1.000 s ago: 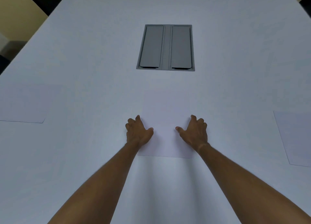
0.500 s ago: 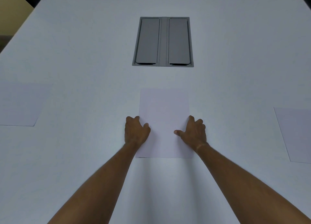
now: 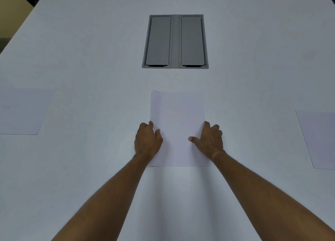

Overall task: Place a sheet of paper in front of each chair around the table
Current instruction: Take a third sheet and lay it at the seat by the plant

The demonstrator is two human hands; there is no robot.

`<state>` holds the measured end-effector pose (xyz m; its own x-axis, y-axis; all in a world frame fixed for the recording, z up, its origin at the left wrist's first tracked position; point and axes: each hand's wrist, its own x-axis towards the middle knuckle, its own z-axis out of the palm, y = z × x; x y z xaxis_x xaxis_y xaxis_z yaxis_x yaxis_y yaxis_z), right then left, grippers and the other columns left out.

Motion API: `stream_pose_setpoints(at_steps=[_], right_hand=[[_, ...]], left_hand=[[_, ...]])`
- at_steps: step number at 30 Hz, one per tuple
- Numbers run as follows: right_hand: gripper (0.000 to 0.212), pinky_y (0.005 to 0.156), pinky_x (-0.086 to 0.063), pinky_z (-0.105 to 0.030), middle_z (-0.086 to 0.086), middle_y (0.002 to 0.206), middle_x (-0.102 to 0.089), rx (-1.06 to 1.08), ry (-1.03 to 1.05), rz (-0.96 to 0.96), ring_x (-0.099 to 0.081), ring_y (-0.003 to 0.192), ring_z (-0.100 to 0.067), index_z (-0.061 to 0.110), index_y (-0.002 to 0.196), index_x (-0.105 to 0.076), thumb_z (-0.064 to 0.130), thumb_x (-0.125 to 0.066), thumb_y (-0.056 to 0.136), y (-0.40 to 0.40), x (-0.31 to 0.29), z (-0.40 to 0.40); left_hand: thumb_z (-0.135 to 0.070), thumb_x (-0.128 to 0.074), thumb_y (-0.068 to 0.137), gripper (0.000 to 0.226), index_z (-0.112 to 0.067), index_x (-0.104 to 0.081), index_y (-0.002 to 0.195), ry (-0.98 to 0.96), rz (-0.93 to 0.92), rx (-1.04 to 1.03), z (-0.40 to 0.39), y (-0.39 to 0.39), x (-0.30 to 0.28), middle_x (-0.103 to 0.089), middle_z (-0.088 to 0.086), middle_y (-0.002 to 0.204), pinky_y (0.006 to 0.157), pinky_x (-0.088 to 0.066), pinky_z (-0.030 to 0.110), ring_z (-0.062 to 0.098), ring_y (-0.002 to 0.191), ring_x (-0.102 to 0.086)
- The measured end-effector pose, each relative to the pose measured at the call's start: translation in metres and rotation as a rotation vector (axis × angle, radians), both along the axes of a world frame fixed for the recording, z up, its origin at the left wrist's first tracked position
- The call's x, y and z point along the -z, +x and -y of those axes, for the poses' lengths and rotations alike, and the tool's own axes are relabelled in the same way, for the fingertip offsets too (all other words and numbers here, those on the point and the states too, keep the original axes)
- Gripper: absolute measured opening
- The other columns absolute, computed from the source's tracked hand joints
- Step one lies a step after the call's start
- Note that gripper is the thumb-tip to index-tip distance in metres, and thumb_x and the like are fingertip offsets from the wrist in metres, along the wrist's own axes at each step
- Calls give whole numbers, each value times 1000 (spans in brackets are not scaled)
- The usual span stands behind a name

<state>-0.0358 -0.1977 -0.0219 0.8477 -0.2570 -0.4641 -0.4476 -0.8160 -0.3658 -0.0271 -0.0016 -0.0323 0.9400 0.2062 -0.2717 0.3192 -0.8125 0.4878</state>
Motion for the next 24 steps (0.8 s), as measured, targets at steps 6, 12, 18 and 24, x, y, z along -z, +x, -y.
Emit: stream_pose_setpoints(at_steps=[6,12,18,24], right_hand=[[76,93,-44,-41,-22,129,-42,5,8,12,-43,122,-40,5,137,-37,44,-74,83,-1,0,0],[75,93,-44,-41,-22,130,-42,6,15,19,-43,121,-40,5,136,-37,44,-74,84,-2,1,1],[82,96,-44,-42,-22,131,-41,48,66,36,-42,124,-40,6,140,-35,45,-78,80,-1,6,5],[83,103,-38,-37,-16,137,-45,270,274,119,-45,129,-32,11,145,-38,51,-74,82,6,11,15]], left_hand=[[-30,-50,97,51,-9,-44,144,7,14,-10,-1,-2,2,-53,13,134,97,-42,39,30,124,-51],[-21,-63,91,29,-3,-63,114,-150,134,-140,-3,4,2,-60,15,115,84,-41,29,28,104,-61],[-15,-64,91,10,-6,-62,95,-313,85,-245,-2,17,0,-62,1,79,66,-41,24,20,73,-60],[-15,-64,91,6,-10,-60,91,-421,81,-336,-6,19,-3,-59,-3,76,47,-37,9,6,61,-54]])
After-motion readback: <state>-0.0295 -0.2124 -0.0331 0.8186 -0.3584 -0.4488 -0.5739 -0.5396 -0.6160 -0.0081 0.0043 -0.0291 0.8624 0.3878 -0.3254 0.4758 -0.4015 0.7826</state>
